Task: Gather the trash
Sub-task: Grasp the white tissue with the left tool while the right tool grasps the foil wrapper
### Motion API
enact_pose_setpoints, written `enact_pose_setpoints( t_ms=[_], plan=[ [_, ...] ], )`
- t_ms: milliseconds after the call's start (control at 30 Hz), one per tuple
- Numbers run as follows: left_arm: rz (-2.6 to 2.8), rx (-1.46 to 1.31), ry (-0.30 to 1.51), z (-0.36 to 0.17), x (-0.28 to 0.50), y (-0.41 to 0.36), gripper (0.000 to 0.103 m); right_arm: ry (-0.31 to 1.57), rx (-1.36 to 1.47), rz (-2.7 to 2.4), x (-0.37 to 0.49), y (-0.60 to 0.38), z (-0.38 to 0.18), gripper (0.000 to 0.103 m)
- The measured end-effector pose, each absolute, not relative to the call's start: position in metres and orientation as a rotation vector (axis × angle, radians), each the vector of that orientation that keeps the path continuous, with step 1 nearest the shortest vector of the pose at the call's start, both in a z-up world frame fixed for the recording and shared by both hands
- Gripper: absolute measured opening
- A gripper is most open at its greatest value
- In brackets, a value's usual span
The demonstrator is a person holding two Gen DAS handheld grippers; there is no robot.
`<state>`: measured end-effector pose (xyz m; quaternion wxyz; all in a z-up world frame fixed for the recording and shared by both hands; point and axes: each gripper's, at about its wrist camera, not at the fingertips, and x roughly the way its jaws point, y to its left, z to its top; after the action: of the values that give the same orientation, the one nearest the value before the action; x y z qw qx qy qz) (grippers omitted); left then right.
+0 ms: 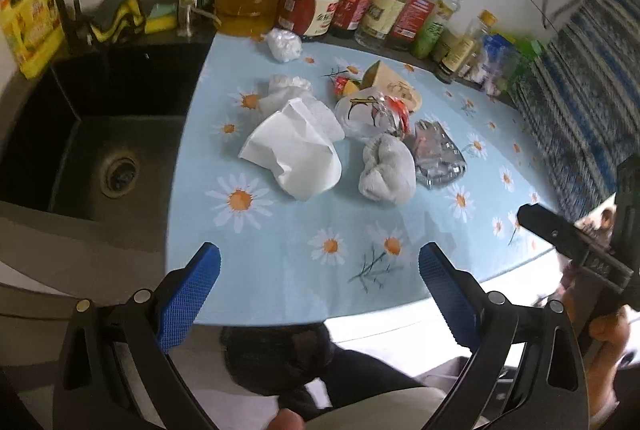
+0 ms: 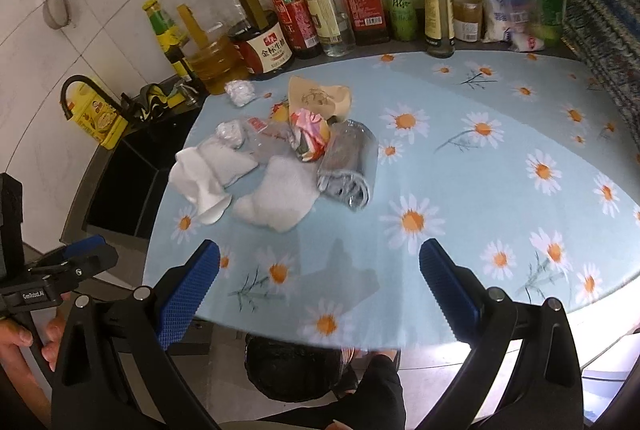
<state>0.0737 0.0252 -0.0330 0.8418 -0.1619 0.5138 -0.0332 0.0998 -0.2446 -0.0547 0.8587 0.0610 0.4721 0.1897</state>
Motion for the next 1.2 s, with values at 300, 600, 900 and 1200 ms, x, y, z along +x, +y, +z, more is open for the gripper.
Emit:
enact_pose_setpoints(
  t_ms=[300,600,900,1200],
  plan=[
    [0.015,-0.575,1.140,-0.075,0.133,0.056,0.095,1.091,0.165,0.428,0.181,-0.247,-0.087,0.097],
    [0.054,-0.645,1.208,-0.112,0.177,0.058,0.095,1.237,0.226,0.488,0.233,-0.247,-0.129,0.083],
    [0.126,-0.645,1.248,-0.130,0.199,0.057,0.085,1.330,0.262,0.562,0.258,-0.245,-0.152,0.067],
    [0.157,-0.629,1.246,-0.133,0.210,0.055,0.064,1.346,0.264,0.627,0.271,-0.242,-0.153,0.059]
  ],
)
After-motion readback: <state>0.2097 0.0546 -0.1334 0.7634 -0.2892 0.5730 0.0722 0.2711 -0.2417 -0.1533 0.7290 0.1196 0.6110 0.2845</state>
